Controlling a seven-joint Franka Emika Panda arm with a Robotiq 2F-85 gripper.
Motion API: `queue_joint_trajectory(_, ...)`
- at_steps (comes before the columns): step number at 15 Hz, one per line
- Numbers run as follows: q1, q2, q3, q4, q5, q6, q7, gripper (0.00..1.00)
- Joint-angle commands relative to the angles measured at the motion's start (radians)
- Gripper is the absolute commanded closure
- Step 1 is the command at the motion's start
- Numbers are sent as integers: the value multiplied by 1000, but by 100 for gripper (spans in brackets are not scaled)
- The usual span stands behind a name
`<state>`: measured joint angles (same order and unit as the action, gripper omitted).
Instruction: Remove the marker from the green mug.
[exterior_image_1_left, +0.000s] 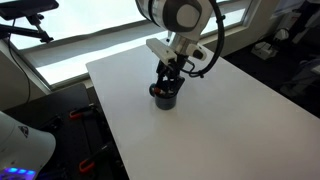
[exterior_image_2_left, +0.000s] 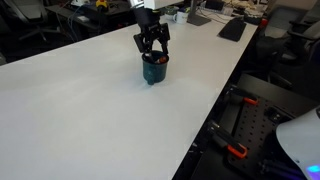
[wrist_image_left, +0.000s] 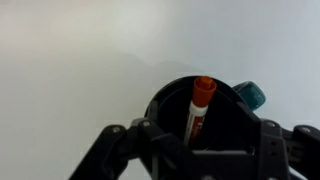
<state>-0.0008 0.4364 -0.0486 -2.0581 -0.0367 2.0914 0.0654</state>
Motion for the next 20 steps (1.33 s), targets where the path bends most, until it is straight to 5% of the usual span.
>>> queue_joint_trajectory(1,12,-12,1,7,-17,-46,32,28)
queue_joint_trajectory(2,12,-11,0,8,-15,-49,32,29)
queue_joint_trajectory(5,11,-9,-1,8,-14,-59,32,58)
queue_joint_trajectory(10,8,-7,-1,8,-13,-70,28,56)
queue_joint_trajectory(14,-7,24,0,22,9,-129,17,65)
queue_joint_trajectory(18,-20,57,-3,29,16,-176,17,99)
queue_joint_trajectory(20,-27,64,-4,34,20,-199,16,95)
